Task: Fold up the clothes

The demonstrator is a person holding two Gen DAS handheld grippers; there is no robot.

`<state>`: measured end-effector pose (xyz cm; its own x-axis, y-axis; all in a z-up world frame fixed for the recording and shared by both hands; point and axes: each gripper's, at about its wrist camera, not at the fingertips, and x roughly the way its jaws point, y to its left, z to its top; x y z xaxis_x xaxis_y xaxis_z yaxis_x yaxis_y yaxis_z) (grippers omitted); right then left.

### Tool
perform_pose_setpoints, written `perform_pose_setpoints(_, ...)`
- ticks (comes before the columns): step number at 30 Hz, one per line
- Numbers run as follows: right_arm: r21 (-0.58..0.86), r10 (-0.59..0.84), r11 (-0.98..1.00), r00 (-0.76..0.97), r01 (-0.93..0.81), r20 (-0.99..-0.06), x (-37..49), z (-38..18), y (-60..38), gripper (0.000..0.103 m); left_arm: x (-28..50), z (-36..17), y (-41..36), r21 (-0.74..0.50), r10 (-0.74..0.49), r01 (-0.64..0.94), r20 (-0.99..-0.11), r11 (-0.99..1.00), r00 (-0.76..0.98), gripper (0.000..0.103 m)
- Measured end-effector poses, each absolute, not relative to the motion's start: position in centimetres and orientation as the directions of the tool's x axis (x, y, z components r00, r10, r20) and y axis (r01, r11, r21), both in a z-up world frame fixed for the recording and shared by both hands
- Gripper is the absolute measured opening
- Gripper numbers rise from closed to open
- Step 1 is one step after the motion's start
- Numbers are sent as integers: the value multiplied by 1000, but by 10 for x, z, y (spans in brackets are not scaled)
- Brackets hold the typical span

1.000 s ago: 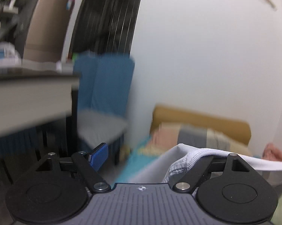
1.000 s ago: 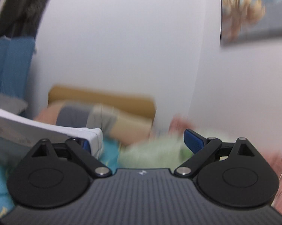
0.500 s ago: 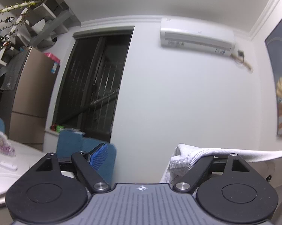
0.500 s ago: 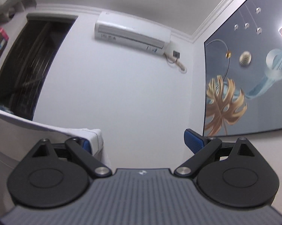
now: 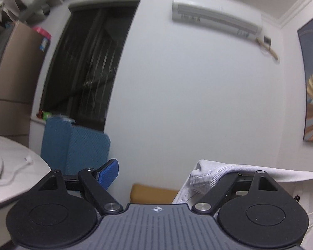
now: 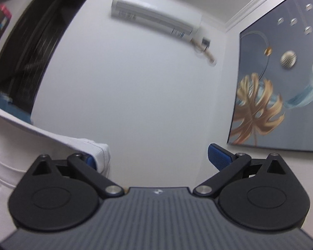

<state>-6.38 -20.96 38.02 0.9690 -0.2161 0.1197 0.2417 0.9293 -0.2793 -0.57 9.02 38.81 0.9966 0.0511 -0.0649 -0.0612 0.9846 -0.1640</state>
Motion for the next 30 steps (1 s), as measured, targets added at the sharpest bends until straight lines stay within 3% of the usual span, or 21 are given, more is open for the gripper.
perform_pose_setpoints(11,-279,-253,942,943,189,-215,202,218,-215,103,273,196,78,-122,89,-143,-369,982,925,86)
perform_pose_setpoints(21,-226,-182,972,828,68,-531,419,-27,-202,102,494,-61,110,-92,39,-140,-684,986,729,82)
perform_pose_setpoints(28,-49,40,991,628,-124,-777,493,-112,-192,102,542,-128,100,-63,-86,66,-885,996,457,88)
perform_pose_setpoints(30,32,126,983,547,-179,-827,506,-119,-185,102,551,-129,95,-9,-48,97,-912,995,406,89)
